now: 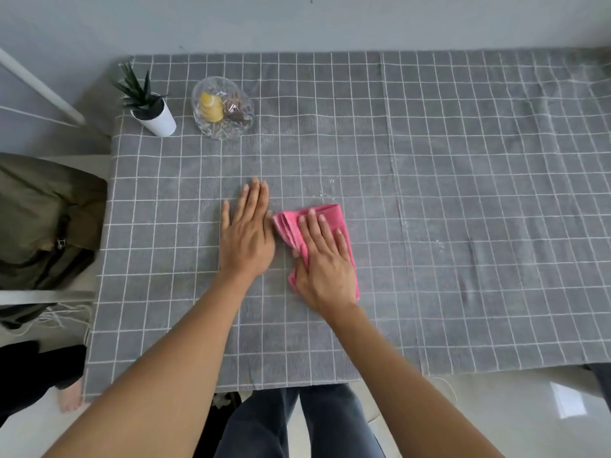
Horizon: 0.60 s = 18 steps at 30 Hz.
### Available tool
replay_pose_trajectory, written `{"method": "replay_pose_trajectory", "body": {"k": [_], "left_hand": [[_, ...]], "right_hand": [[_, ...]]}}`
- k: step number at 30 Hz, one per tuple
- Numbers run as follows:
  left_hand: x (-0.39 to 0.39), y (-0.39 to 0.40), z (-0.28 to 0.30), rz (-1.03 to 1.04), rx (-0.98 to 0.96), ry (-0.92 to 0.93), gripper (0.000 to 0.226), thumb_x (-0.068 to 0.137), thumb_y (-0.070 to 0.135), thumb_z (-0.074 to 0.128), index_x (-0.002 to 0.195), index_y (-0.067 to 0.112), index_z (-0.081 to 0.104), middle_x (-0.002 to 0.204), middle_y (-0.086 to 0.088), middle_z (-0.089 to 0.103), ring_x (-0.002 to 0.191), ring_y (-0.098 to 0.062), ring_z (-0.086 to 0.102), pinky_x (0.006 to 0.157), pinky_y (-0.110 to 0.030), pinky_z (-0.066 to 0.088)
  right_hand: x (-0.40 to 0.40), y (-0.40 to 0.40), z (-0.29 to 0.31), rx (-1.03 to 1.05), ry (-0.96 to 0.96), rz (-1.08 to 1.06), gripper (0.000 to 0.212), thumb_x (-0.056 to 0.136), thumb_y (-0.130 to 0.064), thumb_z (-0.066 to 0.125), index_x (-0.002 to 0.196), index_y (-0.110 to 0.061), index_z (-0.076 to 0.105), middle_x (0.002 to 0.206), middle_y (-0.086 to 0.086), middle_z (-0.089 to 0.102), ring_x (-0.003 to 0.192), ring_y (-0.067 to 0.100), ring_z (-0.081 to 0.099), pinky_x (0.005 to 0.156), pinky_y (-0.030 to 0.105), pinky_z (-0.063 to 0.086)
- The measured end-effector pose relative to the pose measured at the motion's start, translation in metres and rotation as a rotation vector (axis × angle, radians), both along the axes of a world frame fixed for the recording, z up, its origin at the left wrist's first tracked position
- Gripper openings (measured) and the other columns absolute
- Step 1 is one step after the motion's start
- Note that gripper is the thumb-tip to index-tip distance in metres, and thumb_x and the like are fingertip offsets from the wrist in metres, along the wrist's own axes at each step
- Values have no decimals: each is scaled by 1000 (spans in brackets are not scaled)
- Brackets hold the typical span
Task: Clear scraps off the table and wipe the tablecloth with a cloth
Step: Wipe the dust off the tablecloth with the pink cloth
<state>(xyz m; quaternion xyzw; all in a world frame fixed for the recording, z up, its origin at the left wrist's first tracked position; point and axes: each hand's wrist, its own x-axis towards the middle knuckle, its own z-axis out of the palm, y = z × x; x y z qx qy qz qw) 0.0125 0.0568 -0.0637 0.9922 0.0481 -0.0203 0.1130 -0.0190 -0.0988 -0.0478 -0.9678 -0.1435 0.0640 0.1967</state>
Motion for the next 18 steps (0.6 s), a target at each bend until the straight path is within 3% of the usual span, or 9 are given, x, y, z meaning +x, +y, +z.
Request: {"method": "replay_pose_trajectory", "body": {"k": [4, 11, 14, 18], "left_hand": [[-1, 0, 1, 1, -27, -9, 56, 99, 34, 6, 152, 18, 4, 160, 2, 3, 147, -13, -1, 119, -44, -2], [-1, 1, -1, 16, -37, -27, 54, 100, 34, 5, 152, 20, 3, 160, 4, 3, 147, -12, -1, 120, -45, 1], [-1, 0, -1, 18, -22, -31, 54, 100, 33, 7, 151, 19, 3, 159, 3, 4, 147, -12, 0, 119, -45, 1], [-1, 0, -1, 15, -25, -30, 54, 100, 33, 8, 152, 18, 5, 159, 3, 5, 147, -12, 0, 119, -44, 1]], "right_hand": [[14, -34, -3, -45, -41, 40, 64, 89, -33, 32, 150, -16, 21, 157, 1, 16, 146, 12, 9, 119, 34, 2], [38, -68, -1, -86, 26, -377, 63, 91, -36, 19, 151, -19, 9, 159, -2, 6, 147, 12, 1, 120, 39, 1], [24, -33, 2, -104, 31, -265, 68, 91, -34, 27, 150, -19, -3, 158, -2, -2, 146, 14, -4, 120, 39, 0], [14, -22, 0, -54, 21, -27, 63, 93, -33, 30, 151, -16, 14, 157, -4, 4, 145, 8, -2, 119, 34, -2]]}}
